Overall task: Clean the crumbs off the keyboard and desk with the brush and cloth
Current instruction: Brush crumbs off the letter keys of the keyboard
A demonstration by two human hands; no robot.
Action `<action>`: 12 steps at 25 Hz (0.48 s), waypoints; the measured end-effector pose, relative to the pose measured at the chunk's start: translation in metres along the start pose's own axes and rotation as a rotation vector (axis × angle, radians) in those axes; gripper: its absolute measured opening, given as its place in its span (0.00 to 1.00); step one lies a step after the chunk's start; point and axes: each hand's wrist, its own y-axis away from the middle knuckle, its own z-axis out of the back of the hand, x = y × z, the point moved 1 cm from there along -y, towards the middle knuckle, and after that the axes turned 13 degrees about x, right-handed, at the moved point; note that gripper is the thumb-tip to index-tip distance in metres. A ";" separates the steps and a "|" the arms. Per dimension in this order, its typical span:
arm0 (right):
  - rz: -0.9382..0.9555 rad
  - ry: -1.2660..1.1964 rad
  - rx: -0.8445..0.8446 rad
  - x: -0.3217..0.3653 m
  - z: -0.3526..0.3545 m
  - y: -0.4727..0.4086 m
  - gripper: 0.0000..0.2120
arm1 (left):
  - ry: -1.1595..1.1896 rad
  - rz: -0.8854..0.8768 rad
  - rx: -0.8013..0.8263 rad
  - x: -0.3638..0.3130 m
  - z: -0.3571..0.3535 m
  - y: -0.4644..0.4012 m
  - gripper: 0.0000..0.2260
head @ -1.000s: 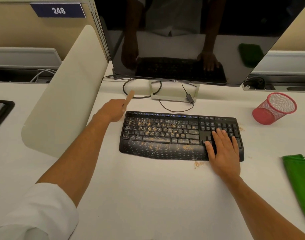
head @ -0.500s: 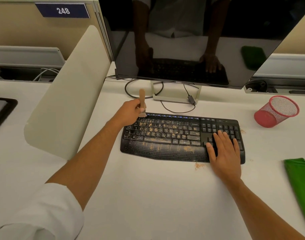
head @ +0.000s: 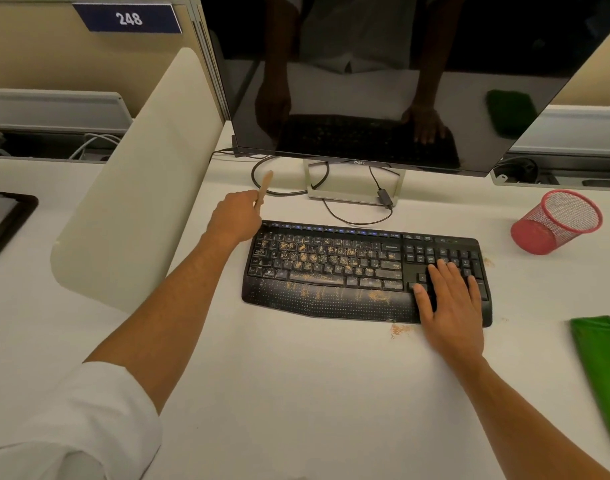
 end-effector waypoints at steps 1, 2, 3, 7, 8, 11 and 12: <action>0.000 0.002 0.000 0.000 0.000 0.000 0.31 | 0.080 -0.004 -0.029 -0.001 -0.003 0.000 0.11; -0.001 0.001 0.000 0.000 0.000 0.000 0.31 | 0.177 -0.008 -0.054 -0.003 -0.004 0.001 0.12; -0.001 -0.001 -0.001 0.000 0.000 0.000 0.31 | 0.281 -0.005 -0.059 -0.005 -0.005 0.001 0.12; -0.001 -0.001 -0.006 0.000 0.000 0.000 0.31 | 0.553 -0.046 -0.072 -0.016 -0.012 -0.001 0.11; -0.001 -0.001 -0.007 0.000 0.000 0.000 0.31 | 0.582 -0.070 -0.055 -0.023 -0.013 -0.002 0.11; -0.002 0.000 -0.004 0.000 0.000 0.000 0.31 | 0.621 -0.100 0.008 -0.048 -0.022 -0.004 0.10; -0.001 0.000 -0.002 0.000 -0.001 0.000 0.31 | 0.635 -0.111 0.029 -0.056 -0.026 -0.005 0.11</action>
